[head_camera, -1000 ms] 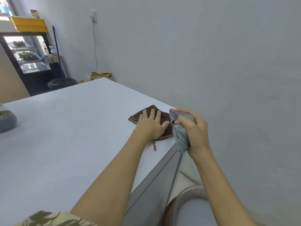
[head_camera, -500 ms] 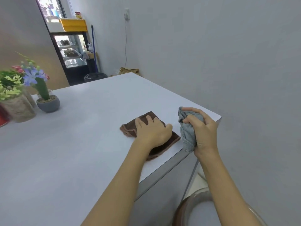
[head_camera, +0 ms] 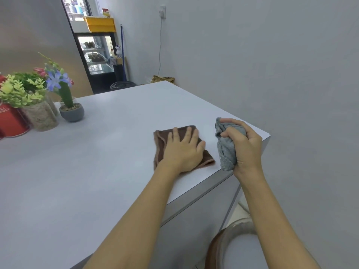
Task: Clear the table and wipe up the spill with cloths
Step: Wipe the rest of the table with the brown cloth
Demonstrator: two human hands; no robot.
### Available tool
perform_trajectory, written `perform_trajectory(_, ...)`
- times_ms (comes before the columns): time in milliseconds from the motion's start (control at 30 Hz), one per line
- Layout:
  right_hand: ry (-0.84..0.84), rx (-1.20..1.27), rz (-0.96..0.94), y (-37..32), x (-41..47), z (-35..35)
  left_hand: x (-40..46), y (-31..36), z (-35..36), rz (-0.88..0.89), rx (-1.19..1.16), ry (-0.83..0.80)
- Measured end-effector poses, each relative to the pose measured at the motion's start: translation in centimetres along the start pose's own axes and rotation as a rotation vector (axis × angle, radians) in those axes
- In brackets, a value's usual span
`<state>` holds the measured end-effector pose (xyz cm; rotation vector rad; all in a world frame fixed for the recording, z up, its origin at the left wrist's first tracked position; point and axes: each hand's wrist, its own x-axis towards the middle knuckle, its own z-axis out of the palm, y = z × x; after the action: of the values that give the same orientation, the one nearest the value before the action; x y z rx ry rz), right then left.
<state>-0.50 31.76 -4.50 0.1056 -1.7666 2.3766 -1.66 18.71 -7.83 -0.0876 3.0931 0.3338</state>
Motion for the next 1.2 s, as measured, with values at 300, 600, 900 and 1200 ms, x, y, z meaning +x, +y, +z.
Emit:
perform_trajectory(300,-0.072,-0.025,-0.004,0.2,0.1,1.2,-2.4,-3.1,-0.1,-0.134,-0.039,0.006)
perform_trajectory(600,-0.051,-0.047,-0.043,-0.2,0.6,1.1,-4.5,-0.6,1.5,-0.01,-0.009,0.073)
perform_trajectory(900,0.078,-0.078,-0.074,0.2,-0.6,-0.7,0.5,0.9,0.3,0.072,-0.033,-0.064)
perform_trajectory(1200,0.108,-0.073,-0.073,0.0,-0.2,-1.9,-2.0,-1.4,0.5,-0.13,-0.041,-0.003)
